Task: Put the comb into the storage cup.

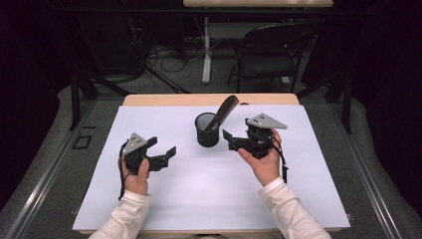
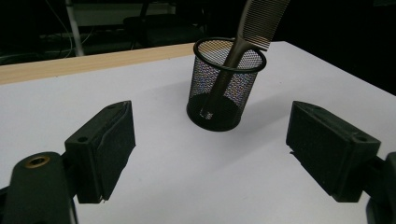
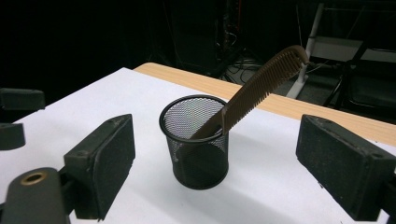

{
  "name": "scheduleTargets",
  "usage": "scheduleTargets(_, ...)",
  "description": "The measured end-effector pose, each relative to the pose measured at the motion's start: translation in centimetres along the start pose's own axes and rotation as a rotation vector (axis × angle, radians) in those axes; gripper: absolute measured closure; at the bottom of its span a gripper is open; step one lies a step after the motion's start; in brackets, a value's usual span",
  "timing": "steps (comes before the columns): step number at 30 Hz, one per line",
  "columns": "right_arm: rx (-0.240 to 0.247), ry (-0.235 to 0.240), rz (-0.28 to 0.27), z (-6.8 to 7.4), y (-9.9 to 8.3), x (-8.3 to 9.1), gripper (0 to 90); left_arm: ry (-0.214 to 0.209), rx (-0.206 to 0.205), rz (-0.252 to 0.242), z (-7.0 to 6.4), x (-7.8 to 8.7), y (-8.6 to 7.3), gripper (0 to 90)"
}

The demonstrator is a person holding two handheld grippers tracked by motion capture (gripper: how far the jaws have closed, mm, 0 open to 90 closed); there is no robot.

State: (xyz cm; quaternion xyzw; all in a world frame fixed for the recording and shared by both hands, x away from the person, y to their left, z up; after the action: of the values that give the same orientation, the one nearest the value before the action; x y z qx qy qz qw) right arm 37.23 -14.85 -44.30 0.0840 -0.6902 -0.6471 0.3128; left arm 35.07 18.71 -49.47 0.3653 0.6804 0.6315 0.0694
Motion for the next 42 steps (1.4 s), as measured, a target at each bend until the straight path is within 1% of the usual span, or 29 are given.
scheduleTargets(5, 0.024, 0.022, 0.012, 0.4, -0.2, 0.6, 11.6, 0.004, -0.002, -0.002, 0.1, 0.2, 0.0, 15.6)
scheduleTargets(10, 0.045, 0.068, 0.003, 0.9, -0.5, 1.3, 9.6, 0.0, 0.0, -0.003, 0.2, 0.3, 0.0, 15.6)
scheduleTargets(15, 0.07, 0.07, 0.005, 1.4, -0.8, 2.0, 7.9, 0.0, -0.001, -0.005, 0.2, 0.6, 0.1, 15.6)
scheduleTargets(18, 0.072, 0.078, 0.005, 1.7, -1.1, 2.4, 6.0, 0.004, -0.003, -0.005, 0.1, 0.8, 0.1, 15.6)
scheduleTargets(25, 0.087, 0.115, 0.009, 2.4, -1.9, 3.3, 2.4, 0.006, -0.006, -0.013, 0.1, 1.2, 0.1, 15.6)
scheduleTargets(28, 0.09, 0.116, 0.006, 2.5, -2.5, 3.6, 2.4, 0.007, -0.006, -0.014, 0.1, 1.3, 0.1, 15.6)
scheduleTargets(30, 0.093, 0.108, 0.0, 2.6, -2.9, 3.9, 2.4, 0.006, -0.006, -0.018, 0.0, 1.4, 0.1, 15.6)
scheduleTargets(36, 0.08, 0.104, 0.0, 2.6, -4.2, 4.5, 2.4, 0.003, -0.01, -0.014, -0.2, 1.3, 0.2, 15.6)
scheduleTargets(38, 0.079, 0.095, 0.0, 2.6, -4.5, 4.8, 2.4, 0.002, -0.014, -0.008, -0.2, 1.4, 0.2, 15.6)
scheduleTargets(42, 0.071, 0.085, 0.008, 2.4, -5.3, 5.1, 2.4, 0.004, -0.011, -0.016, -0.1, 1.4, 0.2, 15.7)
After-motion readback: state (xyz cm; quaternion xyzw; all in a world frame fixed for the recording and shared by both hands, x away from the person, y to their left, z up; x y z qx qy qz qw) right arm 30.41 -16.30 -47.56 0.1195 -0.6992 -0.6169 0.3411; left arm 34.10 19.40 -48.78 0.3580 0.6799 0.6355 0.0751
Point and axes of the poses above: each handheld gripper's, and its own axes: x roughly backward along the jaws, y roughly out of its top, z roughly to its left, the point moved 1 cm from there along -x, roughly forward along the jaws, and after that the axes turned 2 degrees about x, right-handed, at the moved point
